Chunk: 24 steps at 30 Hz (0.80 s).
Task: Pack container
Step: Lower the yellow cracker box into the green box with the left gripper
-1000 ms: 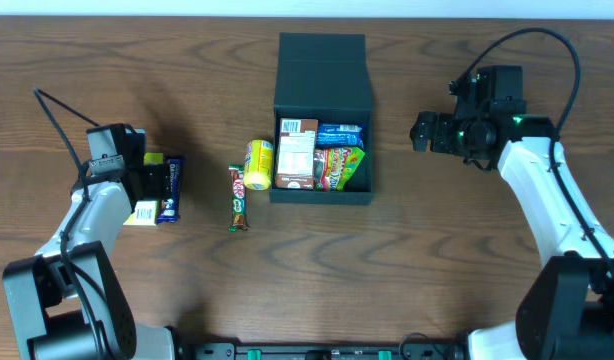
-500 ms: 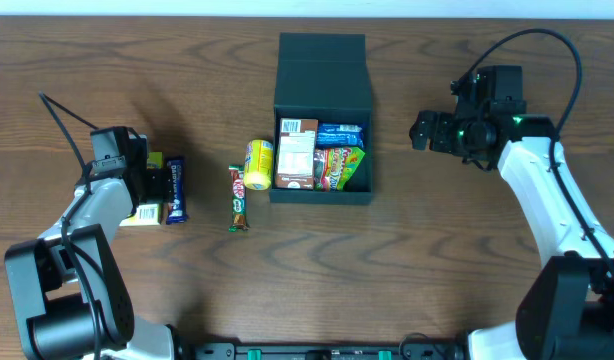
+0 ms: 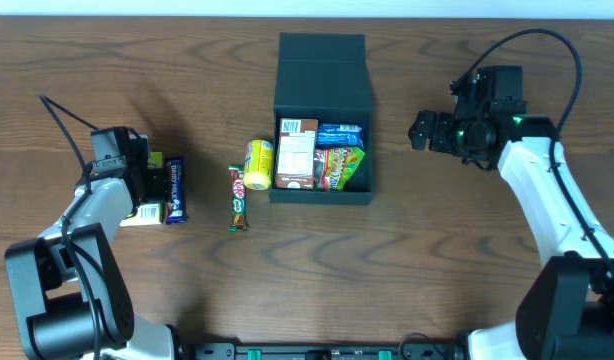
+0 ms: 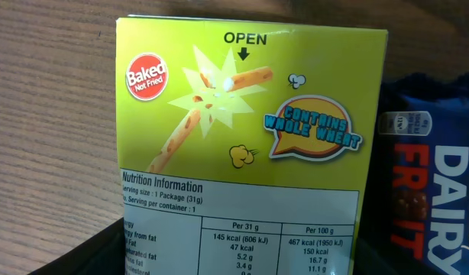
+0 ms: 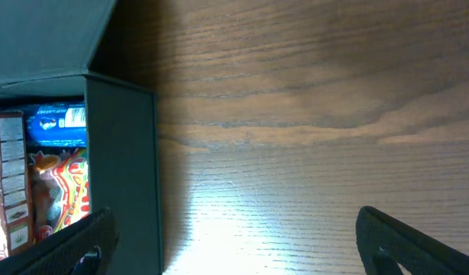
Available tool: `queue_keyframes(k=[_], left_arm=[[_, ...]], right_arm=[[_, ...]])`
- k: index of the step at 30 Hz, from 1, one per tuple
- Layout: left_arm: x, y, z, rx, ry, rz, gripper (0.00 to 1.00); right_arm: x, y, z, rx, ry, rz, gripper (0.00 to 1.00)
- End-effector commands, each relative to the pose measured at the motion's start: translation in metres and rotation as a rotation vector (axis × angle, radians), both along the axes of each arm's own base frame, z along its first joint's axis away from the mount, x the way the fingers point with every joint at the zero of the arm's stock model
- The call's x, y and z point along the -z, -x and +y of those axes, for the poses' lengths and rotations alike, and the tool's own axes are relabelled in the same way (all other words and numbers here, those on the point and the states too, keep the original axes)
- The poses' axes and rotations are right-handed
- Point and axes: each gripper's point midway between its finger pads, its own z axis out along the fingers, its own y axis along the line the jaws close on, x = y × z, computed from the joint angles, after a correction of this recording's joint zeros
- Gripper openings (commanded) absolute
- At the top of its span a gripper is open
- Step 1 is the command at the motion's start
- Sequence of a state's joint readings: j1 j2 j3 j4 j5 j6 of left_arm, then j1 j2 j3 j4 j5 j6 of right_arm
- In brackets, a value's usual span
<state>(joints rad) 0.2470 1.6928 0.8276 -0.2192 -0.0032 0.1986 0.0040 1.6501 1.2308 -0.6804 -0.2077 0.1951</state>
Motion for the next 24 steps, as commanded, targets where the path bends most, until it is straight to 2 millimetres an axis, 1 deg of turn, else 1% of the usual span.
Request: queue_keyframes(k=[1,3,5,8,11,14,18,21,24], left_arm=[[0.008,0.004,-0.001,-0.007,0.011,0.022,0.76],[0.001,-0.001,0.001,-0.006,0.006,0.001,0.77],[-0.012,-0.011,0.002,-0.009,-0.002,-0.039,0.76],[-0.039,-0.028,0.006,-0.062,0.008,-0.123,0.77],[-0.061,-0.042,-0.004,-0.030,0.040,-0.185,0.77],[-0.075,-0.052,-0.015,-0.029,0.055,-0.224,0.76],[-0.086,-0.063,-0.041,-0.009,0.087,-0.252,0.75],[-0.096,-0.072,-0.070,0.037,0.110,-0.271,0.74],[-0.110,-0.082,-0.105,0.109,0.127,-0.302,0.74]], right_arm=[[-0.007,-0.003,-0.001,0.013,-0.011,-0.017,0.99],[-0.007,-0.003,-0.001,0.013,-0.011,-0.017,0.99],[-0.007,-0.003,-0.001,0.013,-0.011,-0.017,0.99],[-0.007,-0.003,-0.001,0.013,-0.011,-0.017,0.99],[-0.007,-0.003,-0.001,0.013,-0.012,-0.017,0.99],[-0.007,-0.003,-0.001,0.014,-0.011,-0.017,0.99],[-0.008,-0.004,-0.002,0.017,-0.011,-0.020,0.99],[-0.008,-0.005,-0.006,0.026,-0.011,-0.025,0.99],[-0.009,-0.006,-0.010,0.037,-0.011,-0.028,0.99]])
